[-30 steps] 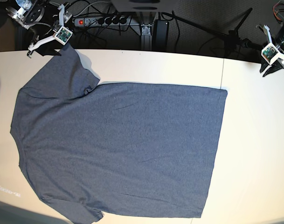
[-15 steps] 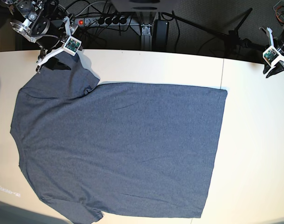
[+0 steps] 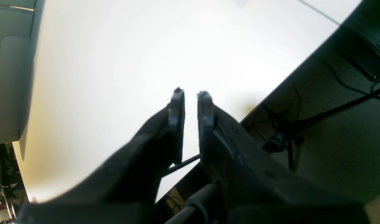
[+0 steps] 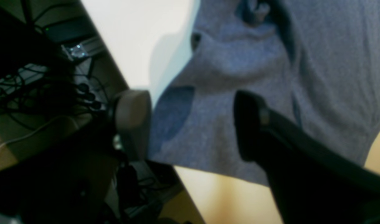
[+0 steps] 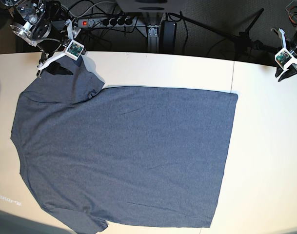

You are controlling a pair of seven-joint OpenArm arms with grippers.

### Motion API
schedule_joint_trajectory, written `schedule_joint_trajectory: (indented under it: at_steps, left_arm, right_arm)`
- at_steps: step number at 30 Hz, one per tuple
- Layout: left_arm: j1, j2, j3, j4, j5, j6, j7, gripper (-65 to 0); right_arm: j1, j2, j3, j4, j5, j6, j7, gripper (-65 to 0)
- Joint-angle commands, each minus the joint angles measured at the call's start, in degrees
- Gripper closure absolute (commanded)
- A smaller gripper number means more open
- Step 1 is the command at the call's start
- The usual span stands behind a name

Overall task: Fold the T-shirt properly
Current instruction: 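Lower the right gripper onto the shirt's shoulder corner and grasp it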

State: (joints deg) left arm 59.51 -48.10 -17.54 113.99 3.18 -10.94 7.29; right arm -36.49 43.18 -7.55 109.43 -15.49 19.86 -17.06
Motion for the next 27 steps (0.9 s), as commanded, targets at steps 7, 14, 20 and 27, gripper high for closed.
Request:
schedule_joint_trajectory:
  at_steps: [7, 14, 20, 27]
  left_arm:
    - [0.37, -0.68, -0.52, 0.76, -0.15, 1.53, -0.61, -11.2]
    - [0.37, -0.68, -0.52, 0.76, -0.15, 1.53, -0.61, -11.2]
    - [0.33, -0.79, -0.52, 0.76, -0.15, 1.53, -1.31, -11.2]
    - [0.33, -4.37, -0.52, 0.76, 1.86, 1.55, -1.36, -11.3]
  right_arm:
    - [1.9, 0.9, 0.28, -0.46, 1.75, 0.02, 0.52, -41.8]
    - [5.46, 0.94, 0.28, -4.26, 4.11, 0.07, 0.55, -41.8]
    - [7.61, 0.92, 0.28, -7.43, 4.15, 0.07, 0.98, -41.8]
    - [13.16, 0.94, 0.24, -13.0, 7.17, 0.92, 0.98, -41.8]
